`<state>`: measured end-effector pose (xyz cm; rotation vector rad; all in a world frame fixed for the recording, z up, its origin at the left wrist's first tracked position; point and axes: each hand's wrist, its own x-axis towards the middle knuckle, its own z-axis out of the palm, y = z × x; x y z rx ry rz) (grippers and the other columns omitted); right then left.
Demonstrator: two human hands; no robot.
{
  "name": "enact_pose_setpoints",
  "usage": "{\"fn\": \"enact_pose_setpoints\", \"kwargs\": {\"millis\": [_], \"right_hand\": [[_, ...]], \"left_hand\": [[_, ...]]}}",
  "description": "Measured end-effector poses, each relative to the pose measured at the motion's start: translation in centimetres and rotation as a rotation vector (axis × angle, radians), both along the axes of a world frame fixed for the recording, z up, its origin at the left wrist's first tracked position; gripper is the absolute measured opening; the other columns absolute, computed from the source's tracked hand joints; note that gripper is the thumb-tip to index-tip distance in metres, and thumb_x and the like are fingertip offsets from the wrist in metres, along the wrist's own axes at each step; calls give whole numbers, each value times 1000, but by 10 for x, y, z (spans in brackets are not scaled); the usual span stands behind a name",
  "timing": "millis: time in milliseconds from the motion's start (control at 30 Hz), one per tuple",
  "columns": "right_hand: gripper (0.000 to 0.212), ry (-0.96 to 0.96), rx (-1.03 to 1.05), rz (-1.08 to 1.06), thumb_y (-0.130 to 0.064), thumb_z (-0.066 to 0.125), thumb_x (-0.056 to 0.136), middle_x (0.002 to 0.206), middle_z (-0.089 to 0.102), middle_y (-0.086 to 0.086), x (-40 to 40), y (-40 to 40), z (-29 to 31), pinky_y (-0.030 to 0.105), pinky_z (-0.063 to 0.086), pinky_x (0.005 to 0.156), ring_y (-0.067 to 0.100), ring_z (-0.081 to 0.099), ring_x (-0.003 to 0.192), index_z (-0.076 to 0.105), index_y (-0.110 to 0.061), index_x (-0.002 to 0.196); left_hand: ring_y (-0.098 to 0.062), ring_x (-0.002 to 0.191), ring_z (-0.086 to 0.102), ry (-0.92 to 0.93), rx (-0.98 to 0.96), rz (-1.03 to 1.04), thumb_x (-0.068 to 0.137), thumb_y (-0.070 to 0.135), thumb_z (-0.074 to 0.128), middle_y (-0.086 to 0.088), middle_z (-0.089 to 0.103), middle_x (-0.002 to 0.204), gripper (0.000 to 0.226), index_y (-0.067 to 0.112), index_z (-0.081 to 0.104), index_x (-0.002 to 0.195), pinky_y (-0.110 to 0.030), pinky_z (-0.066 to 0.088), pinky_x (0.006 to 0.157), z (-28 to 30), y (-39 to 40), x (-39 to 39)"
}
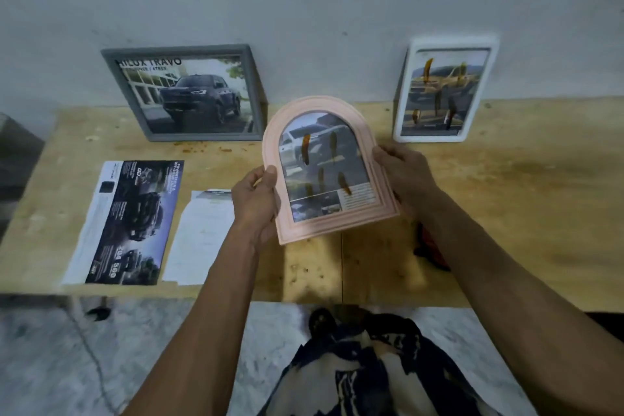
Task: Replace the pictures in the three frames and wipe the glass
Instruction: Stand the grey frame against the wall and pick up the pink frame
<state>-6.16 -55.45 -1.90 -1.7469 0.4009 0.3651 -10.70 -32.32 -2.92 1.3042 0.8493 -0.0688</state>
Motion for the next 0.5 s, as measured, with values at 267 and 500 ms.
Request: {"fn": "enact_pose_setpoints", "kwargs": {"millis": [267,500], "right_hand": [[20,84,40,106,-23,60,96,100,74,8,-89,-9,-3,53,57,84,29,71,90,67,-15,114],[25,-524,-416,306,-21,58,98,99,66,-2,-123,-10,21,23,48,67,14,61,84,63,-12,120]], "left_hand": [[-32,95,69,105,-115,38,96,27,65,-15,72,108,31,6,65,119,-45,59,82,-20,1,-82],[-22,84,64,112,-149,-48,94,51,58,-4,67,91,38,14,67,99,-39,51,76,-4,6,-92]]}}
